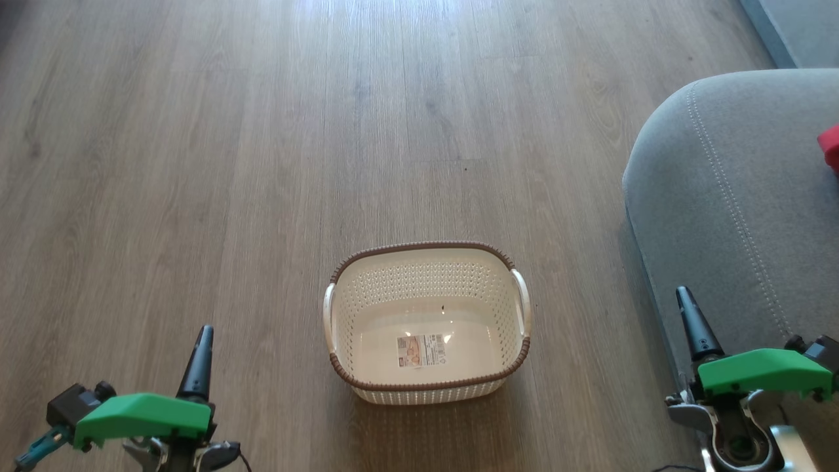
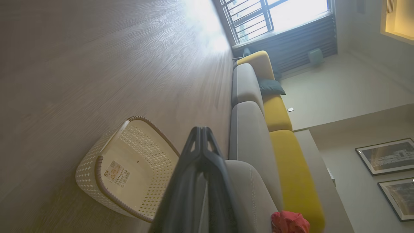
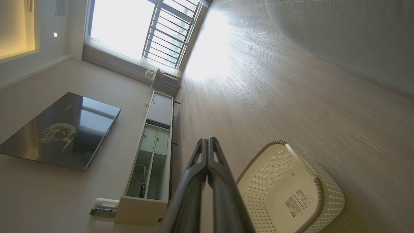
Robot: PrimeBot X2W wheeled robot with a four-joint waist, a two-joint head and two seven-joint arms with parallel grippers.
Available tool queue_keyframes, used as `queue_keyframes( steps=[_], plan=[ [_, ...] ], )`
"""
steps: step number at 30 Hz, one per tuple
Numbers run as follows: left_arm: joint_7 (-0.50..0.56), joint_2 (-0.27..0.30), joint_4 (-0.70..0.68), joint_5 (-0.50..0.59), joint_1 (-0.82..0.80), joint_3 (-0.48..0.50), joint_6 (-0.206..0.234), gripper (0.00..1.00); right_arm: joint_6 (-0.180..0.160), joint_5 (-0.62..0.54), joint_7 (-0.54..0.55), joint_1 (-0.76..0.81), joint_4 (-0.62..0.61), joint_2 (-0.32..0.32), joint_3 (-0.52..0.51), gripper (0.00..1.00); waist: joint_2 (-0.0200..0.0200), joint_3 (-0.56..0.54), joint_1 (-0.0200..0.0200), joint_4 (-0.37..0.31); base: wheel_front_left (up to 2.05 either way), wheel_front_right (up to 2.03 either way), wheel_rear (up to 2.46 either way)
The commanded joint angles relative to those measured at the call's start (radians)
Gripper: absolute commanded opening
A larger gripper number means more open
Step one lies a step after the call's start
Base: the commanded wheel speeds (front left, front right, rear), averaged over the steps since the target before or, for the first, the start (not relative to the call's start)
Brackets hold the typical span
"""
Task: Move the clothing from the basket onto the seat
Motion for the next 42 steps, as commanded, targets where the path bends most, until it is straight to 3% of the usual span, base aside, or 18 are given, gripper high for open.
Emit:
queue_keyframes(
  steps=[1, 36, 42],
  plan=[
    [0.009, 0.012, -0.039, -0.033, -0.057, 0.027, -0.011, 0.0, 0.0, 0.031, 0.011, -0.032, -0.041, 0.001, 0.006, 0.0, 0.0, 0.0, 0.0, 0.0, 0.0, 0.0, 0.0],
    [0.107, 0.015, -0.053, -0.427, -0.087, 0.05, -0.035, 0.0, 0.0, 0.395, 0.111, -0.027, -0.102, 0.019, -0.046, 0.0, 0.0, 0.0, 0.0, 0.004, 0.0, 0.0, 0.0],
    [0.108, 0.015, -0.053, -0.433, -0.087, 0.05, -0.036, 0.0, 0.0, 0.4, 0.113, -0.027, -0.103, 0.019, -0.047, 0.0, 0.0, 0.0, 0.0, 0.004, 0.0, 0.0, 0.0]
  ],
)
